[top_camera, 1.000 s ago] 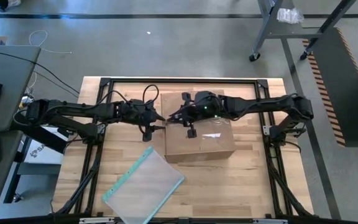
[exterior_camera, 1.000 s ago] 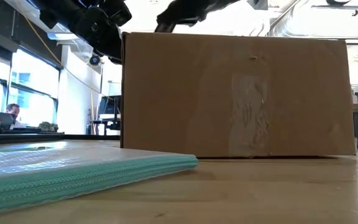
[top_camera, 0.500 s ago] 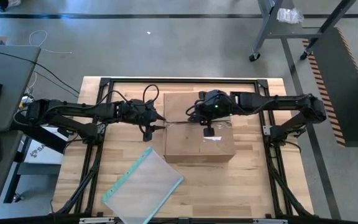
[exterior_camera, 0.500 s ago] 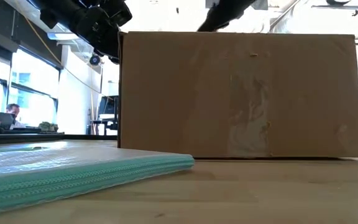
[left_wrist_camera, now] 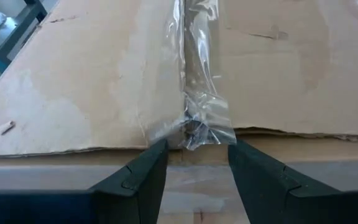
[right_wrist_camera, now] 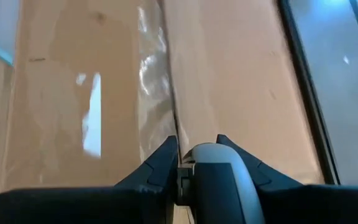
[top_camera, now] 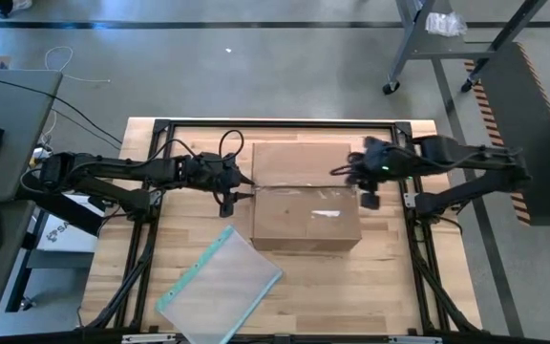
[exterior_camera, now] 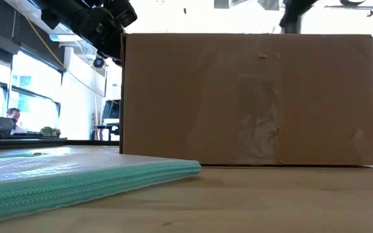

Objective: Unpack boxes
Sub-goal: Open the cardboard box using the black cutter

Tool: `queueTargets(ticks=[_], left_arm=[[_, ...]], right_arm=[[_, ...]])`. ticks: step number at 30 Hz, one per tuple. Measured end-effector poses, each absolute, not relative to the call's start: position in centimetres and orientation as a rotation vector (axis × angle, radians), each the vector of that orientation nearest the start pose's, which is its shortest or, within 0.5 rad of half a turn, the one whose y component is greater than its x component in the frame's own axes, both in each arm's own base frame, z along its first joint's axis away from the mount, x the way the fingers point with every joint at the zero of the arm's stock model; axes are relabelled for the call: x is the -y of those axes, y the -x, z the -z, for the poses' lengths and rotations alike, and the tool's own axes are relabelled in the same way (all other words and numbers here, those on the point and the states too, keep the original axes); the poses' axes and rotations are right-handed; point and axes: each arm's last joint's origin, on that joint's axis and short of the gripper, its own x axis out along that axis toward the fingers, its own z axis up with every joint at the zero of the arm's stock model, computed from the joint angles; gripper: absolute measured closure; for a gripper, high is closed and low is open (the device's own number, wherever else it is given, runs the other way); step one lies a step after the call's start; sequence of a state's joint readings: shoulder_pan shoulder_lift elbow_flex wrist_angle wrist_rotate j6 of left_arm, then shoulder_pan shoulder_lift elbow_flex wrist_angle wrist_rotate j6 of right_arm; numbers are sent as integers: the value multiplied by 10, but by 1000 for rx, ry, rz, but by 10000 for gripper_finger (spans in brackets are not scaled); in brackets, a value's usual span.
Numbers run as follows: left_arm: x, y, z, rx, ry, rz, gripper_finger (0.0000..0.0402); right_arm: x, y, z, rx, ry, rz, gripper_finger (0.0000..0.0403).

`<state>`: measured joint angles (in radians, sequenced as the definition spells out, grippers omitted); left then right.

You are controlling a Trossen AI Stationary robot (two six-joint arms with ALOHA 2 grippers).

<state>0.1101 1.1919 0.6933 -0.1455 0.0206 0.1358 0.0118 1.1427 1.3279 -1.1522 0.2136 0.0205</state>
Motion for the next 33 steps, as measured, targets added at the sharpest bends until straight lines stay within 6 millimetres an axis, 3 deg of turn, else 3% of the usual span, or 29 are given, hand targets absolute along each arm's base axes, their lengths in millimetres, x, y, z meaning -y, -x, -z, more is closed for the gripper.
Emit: queueTargets(ticks=[5, 9, 14, 18, 22, 25, 29, 33], left_arm=[[-26, -242, -226, -648, -89, -46, 243], [-26, -242, -232, -592, -94, -51, 243], [-25, -236, -256, -407, -115, -66, 243], [-20, -233, -281, -214, -176, -49, 243], [-9, -236, -290, -123, -293, -5, 243], [-2, -242, -295, -26, -347, 7, 243], [4, -253, -306, 178, -428, -13, 243], [4, -265, -308, 322, -518, -59, 242]], right_arm=[[-3, -168, -376, -953, 58, 253, 331], [-8, -166, -392, -753, 105, 271, 331], [-15, -182, -416, -466, 198, 211, 331], [-26, -209, -428, -226, 292, 133, 331], [-37, -235, -424, 200, 319, -50, 331], [-35, -247, -409, 483, 320, -98, 331], [-26, -270, -379, 664, 303, -103, 331], [-19, -296, -363, 751, 238, -151, 331]])
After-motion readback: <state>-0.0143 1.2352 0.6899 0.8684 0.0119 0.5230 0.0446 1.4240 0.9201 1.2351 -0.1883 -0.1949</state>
